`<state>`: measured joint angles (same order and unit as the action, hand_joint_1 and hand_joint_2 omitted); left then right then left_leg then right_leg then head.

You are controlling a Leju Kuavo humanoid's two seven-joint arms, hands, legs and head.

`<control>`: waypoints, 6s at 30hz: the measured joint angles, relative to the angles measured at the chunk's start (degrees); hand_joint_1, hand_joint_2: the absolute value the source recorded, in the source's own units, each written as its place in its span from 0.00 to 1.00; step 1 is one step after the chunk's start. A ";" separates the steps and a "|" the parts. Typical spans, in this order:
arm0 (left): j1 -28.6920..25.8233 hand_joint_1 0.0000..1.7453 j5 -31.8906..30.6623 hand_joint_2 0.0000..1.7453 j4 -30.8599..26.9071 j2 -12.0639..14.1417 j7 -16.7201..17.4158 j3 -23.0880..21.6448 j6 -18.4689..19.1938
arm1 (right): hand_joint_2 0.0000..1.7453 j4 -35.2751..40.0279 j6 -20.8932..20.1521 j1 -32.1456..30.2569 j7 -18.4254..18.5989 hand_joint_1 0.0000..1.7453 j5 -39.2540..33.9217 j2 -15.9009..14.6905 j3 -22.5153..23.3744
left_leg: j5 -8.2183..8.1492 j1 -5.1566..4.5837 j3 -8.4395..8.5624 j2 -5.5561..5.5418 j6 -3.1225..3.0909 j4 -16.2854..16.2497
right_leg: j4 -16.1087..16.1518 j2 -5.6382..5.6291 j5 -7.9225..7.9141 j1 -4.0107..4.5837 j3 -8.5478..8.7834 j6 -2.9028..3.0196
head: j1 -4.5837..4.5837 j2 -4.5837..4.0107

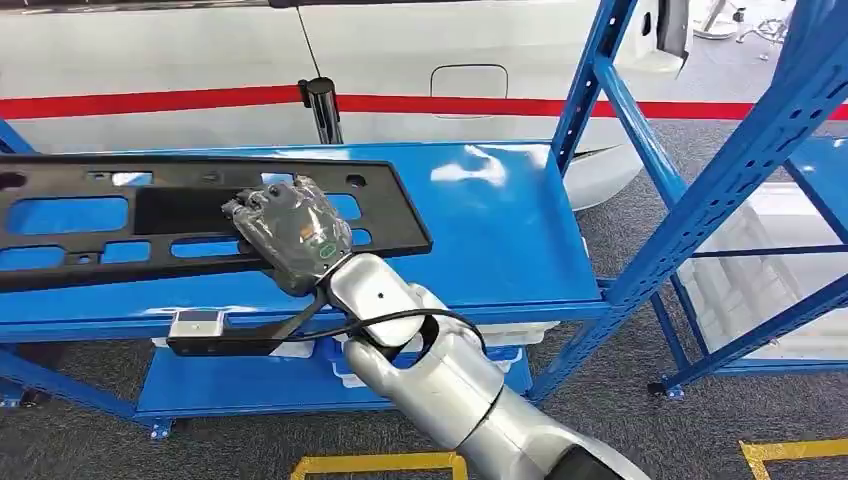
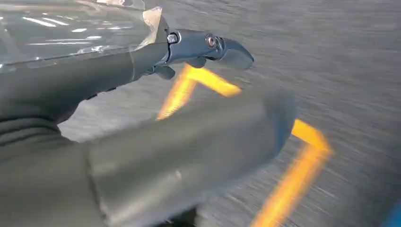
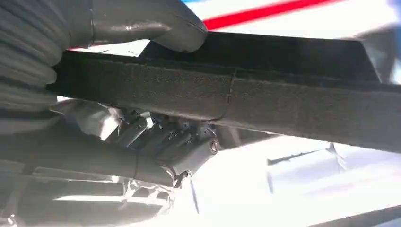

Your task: Take the parts from the cabinet and place them on the table.

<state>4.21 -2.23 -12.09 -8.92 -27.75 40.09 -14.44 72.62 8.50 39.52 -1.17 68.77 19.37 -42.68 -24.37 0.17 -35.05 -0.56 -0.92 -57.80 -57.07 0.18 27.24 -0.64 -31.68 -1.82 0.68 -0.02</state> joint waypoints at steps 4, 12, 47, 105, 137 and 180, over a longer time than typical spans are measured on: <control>-0.01 0.00 -1.97 0.00 -0.15 0.00 -4.23 0.35 3.67 | 1.00 13.11 -4.53 -2.92 -3.80 1.00 -13.66 -0.04 4.46 | -0.01 0.00 -0.17 -0.03 0.00 0.00 | 0.01 0.01 0.01 -0.02 -0.16 0.00 | -0.04 0.00; 1.44 0.00 -5.64 0.00 -0.15 0.00 -8.75 -0.37 8.87 | 1.00 28.20 -6.64 -3.52 -6.96 1.00 -30.14 -1.83 12.97 | -0.02 -0.03 -0.14 -0.02 -0.01 0.00 | 0.02 0.00 -0.01 -0.07 -0.19 -0.02 | -0.06 0.00; 1.86 0.00 -9.75 0.00 0.44 1.00 15.09 -0.07 2.68 | 1.00 10.25 -3.58 -3.35 -2.77 1.00 -46.43 -2.40 14.38 | 0.84 -0.18 -0.17 0.36 -2.18 0.81 | -15.23 -0.11 7.77 -0.62 -6.75 0.55 | -0.44 0.00; 3.66 0.00 -15.23 0.00 0.18 4.50 9.65 -2.56 5.35 | 1.00 15.50 3.87 -15.42 -6.51 1.00 -47.25 -11.45 26.79 | -2.91 0.89 4.68 0.86 -0.88 1.07 | -1.89 0.14 -2.31 0.62 -4.91 0.52 | -0.07 0.00; 4.76 0.00 -14.67 0.00 -0.09 3.91 8.56 -2.32 4.76 | 1.00 14.30 6.05 -16.77 -9.21 1.00 -51.35 -18.29 26.68 | -1.44 0.35 3.52 0.93 -2.24 1.45 | -5.04 0.06 1.77 0.60 -5.68 1.60 | -0.78 0.00; 2.52 0.00 -10.64 0.00 -0.24 3.58 6.72 1.86 2.88 | 1.00 12.99 5.38 -17.34 -13.50 1.00 -54.96 -21.20 23.75 | 5.97 0.37 -4.55 0.94 0.24 0.05 | -1.00 0.02 3.45 -0.31 3.24 0.29 | -1.51 0.00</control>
<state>6.73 -12.87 -12.33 -5.33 -21.03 41.94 -11.56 85.61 13.88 22.18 -14.67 13.81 -1.84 -18.93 -18.40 0.54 -39.60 0.39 -0.68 -57.75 -58.07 0.19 30.69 -0.95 -28.44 -1.53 -0.83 -0.02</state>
